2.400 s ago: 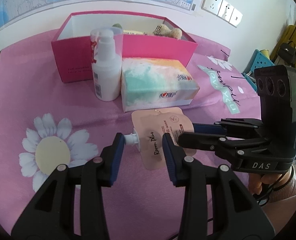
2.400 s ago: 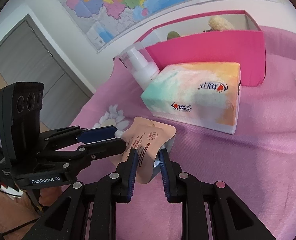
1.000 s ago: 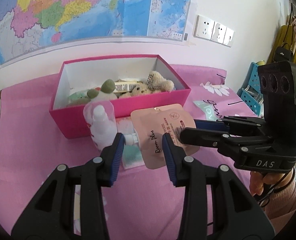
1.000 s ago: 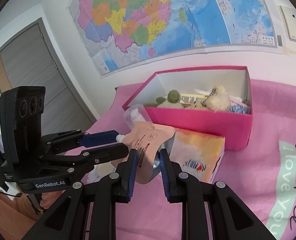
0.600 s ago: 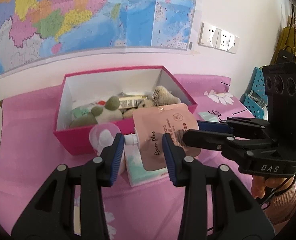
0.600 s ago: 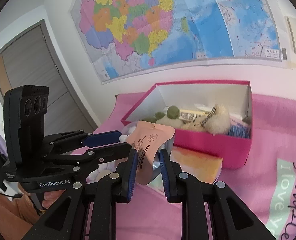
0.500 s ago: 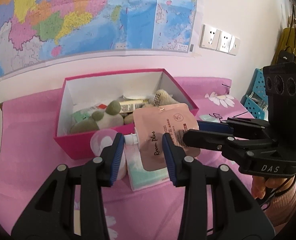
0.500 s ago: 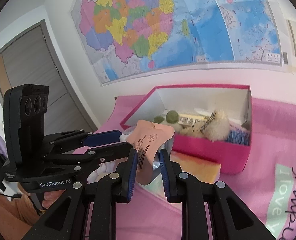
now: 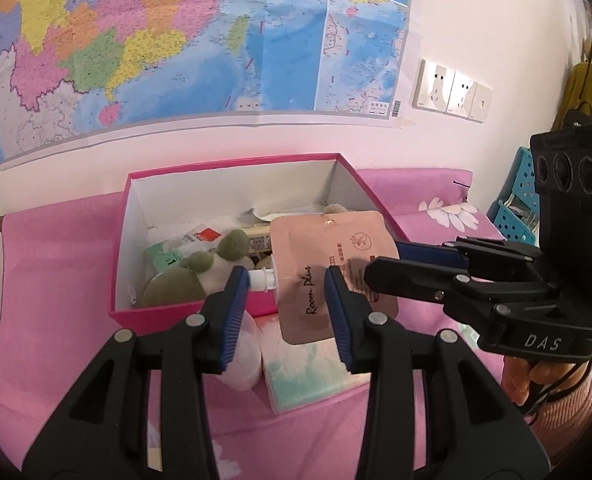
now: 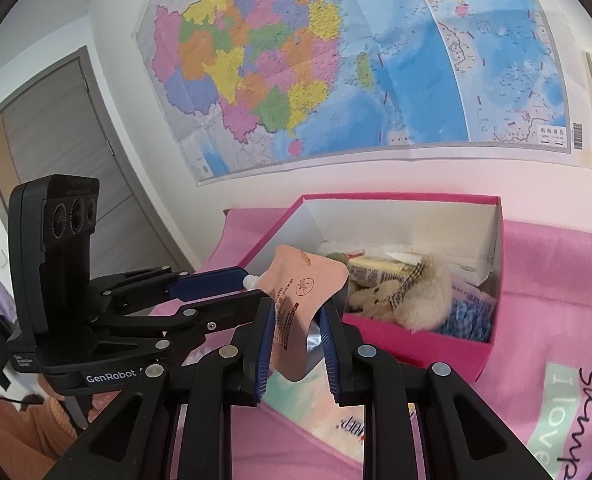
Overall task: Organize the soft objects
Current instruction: 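Lower the pouch into the box and open the right gripper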
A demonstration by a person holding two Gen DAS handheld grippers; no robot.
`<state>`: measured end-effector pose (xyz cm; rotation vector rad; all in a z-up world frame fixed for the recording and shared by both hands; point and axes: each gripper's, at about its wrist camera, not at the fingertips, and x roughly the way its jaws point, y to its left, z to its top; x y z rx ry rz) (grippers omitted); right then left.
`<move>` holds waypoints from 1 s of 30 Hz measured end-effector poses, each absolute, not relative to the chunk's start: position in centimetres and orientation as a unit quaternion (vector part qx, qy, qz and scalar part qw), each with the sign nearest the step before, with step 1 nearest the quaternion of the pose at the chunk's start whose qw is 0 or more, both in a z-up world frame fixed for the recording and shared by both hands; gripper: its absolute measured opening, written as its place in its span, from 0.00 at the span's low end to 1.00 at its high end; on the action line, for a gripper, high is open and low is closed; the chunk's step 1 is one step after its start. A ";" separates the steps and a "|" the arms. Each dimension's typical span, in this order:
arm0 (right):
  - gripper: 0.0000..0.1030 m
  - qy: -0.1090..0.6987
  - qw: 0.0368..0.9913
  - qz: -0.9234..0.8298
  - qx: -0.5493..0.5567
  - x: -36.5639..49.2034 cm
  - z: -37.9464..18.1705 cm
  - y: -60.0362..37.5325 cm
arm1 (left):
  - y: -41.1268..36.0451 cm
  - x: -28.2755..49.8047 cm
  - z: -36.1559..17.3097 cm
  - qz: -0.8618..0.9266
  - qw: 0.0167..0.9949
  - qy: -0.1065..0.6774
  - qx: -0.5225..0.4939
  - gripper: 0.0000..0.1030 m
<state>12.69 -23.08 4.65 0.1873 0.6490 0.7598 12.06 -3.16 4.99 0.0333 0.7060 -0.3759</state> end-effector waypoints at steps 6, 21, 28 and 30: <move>0.22 0.312 0.872 0.365 0.099 14.0 4.6 -23.1 | -3.1 13.4 5.1 -0.180 0.921 0.345 0.012 0.40; 0.22 0.317 0.871 0.361 0.104 16.5 4.6 -22.6 | -2.9 16.0 4.5 -0.175 0.916 0.360 0.005 0.40; 0.22 0.317 0.872 0.359 0.100 17.5 4.9 -22.1 | -2.7 17.4 4.5 -0.171 0.913 0.370 0.002 0.40; 0.22 0.316 0.873 0.359 0.100 17.8 5.0 -21.9 | -2.6 17.7 4.6 -0.170 0.913 0.371 0.003 0.40</move>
